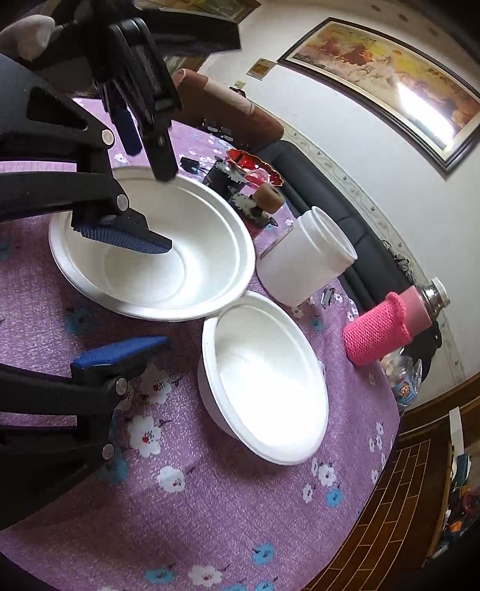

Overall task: Organize plates and bowls
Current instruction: 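Lift the second white bowl with the left tool toward the stack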

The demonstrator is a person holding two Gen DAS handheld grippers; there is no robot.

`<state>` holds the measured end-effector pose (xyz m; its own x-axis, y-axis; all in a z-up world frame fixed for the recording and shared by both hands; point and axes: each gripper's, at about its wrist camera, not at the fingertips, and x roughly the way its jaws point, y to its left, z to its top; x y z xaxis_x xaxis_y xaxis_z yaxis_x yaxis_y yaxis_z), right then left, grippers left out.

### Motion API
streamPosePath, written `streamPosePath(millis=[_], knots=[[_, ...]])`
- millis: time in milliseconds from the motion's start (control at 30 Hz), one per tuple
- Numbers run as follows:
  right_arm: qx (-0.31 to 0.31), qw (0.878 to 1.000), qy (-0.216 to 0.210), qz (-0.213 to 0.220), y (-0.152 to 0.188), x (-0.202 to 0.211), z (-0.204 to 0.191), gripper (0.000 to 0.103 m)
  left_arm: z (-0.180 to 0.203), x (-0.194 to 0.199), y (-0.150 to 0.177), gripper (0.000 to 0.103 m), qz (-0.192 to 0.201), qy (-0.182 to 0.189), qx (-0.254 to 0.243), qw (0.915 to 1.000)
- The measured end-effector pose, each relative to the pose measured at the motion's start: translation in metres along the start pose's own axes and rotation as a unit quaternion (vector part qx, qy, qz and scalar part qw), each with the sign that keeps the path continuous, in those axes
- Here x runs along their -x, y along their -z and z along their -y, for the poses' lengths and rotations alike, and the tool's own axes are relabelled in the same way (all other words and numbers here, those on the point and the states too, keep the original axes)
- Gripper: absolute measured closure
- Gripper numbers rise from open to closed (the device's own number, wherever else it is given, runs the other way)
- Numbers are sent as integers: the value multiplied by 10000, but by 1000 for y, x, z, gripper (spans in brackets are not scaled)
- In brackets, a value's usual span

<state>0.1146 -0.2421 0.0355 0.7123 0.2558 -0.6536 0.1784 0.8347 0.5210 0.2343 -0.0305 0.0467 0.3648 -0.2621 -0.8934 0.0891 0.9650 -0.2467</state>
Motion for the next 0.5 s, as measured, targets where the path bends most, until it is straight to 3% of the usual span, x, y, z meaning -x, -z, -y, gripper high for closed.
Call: streamPosePath(millis=[67,200,267,300,333,500], knots=[[57,10000,0,-40,1,-4,-1,53,1,-11,-1,24,-76,-8,-36,10000],[86,9998,-24,-168,1,-14,0,54,5,-29,-2,55,-307,46,-107,9995],[87,9998,-37,-187,1,-17,1,66,8,-30,-2,63,-231,-40,-196,9995],[85,9998,-56,-198,0,-18,2,69,9,-31,-2,77,-251,-37,-226,9994],[83,9997,-88,-208,0,-20,2,76,10,-32,-2,84,-291,-25,-247,9993],[43,9996,-176,-200,1,-20,4,85,12,-21,4,86,-243,-163,-303,9991]])
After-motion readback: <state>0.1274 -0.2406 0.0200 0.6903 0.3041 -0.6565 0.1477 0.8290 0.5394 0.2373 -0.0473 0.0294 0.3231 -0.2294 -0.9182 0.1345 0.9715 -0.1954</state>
